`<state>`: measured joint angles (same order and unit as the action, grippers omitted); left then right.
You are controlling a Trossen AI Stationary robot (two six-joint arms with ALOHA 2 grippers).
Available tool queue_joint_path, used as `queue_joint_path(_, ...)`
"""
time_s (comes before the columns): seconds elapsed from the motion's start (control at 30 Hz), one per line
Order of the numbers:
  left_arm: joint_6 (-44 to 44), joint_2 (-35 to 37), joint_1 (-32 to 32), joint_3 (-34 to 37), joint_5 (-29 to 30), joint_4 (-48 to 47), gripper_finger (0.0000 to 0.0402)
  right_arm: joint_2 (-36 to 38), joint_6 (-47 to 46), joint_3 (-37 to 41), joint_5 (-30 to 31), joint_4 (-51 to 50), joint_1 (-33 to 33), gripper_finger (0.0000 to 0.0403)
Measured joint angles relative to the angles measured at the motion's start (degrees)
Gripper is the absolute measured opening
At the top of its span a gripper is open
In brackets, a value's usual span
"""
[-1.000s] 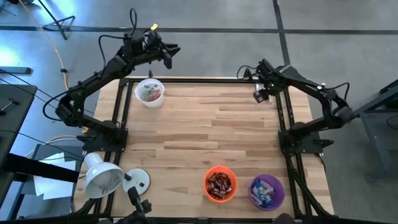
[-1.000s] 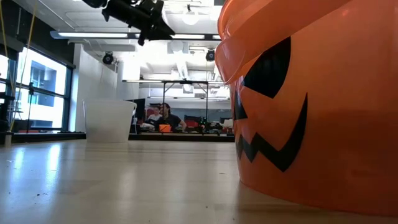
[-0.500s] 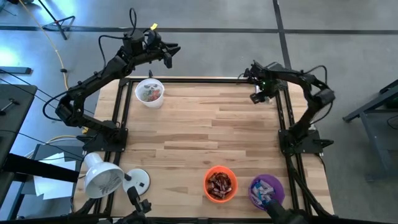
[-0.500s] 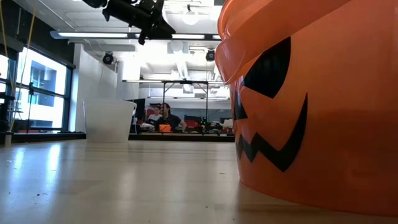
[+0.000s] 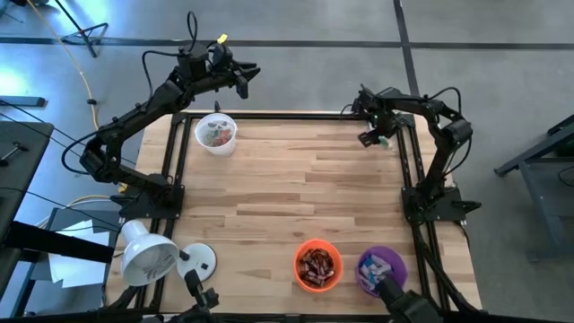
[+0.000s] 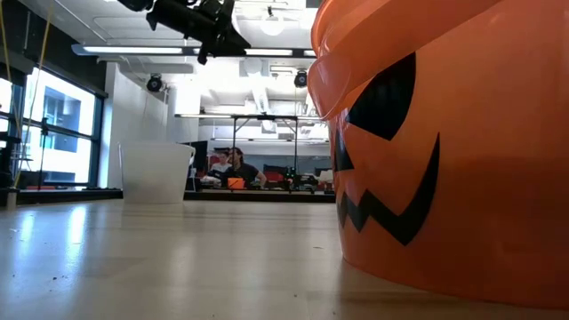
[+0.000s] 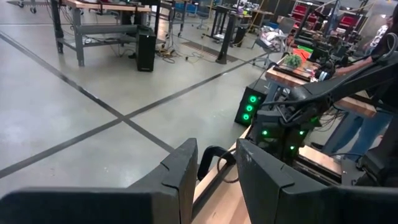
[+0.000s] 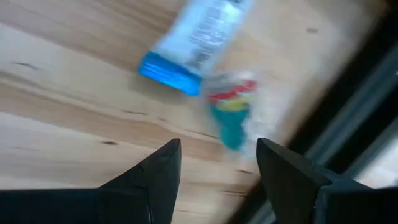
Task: Organize candy in baskets
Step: Put the blue gummy into the white bucket
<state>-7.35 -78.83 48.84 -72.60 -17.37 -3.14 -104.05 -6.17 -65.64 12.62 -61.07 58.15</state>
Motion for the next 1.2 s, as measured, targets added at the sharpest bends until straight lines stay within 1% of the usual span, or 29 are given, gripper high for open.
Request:
queue_joint_path(0.17,0.00,0.00,-0.11,0.00,-0.01,-0.10,0.0099,-0.09,-1.87,-0.03,-7.08,2.46,0.78,0.0204)
queue_joint_path(0.3,0.02,0.00,-0.11,0.00,-0.02,-0.14,0.0099,-0.28,-8.54,-0.03,-6.83,3.88,2.60,0.0204)
queue_joint_path(0.43,0.00,0.00,-0.11,-0.01,-0.02,-0.45,0.0099,-0.28,-11.96,-0.03,-6.37,4.04,3.43,0.0204)
queue_joint_path(0.57,0.20,0.00,-0.11,0.00,-0.04,-0.52,0.0099,-0.28,-16.58,-0.03,-4.37,5.75,3.41,0.0204)
queue_joint_path(0.63,0.55,0.00,-0.11,0.00,-0.04,-0.53,0.0099,-0.28,-17.91,-0.03,-3.95,6.16,3.43,0.0204)
queue_joint_path(0.7,0.59,0.00,-0.11,0.00,-0.28,-0.53,0.0099,-0.56,-17.32,-0.05,-4.03,5.83,3.35,0.0204)
queue_joint_path(0.8,0.83,0.00,-0.11,0.00,-0.84,-0.86,0.0099,-3.14,-14.26,-1.38,-4.06,1.78,2.59,0.0204)
queue_joint_path(0.87,1.60,0.00,-0.11,-0.02,-0.87,-1.98,0.0099,-6.22,-11.93,-3.13,-4.01,-2.77,1.75,0.0204)
queue_joint_path(0.97,2.03,0.00,-0.11,-0.02,-0.88,-4.64,0.0099,-11.80,-11.91,-7.34,-3.08,-8.85,0.64,0.0204)
queue_joint_path(1.1,2.05,-0.02,-0.15,-0.02,-0.92,-7.50,0.0099,-14.91,-14.13,-10.63,-6.05,-10.11,1.15,0.0200)
queue_joint_path(1.2,2.04,-0.02,-0.17,-0.02,-0.94,-8.99,0.0099,-15.37,-14.33,-11.48,-6.99,-9.52,1.09,0.0179)
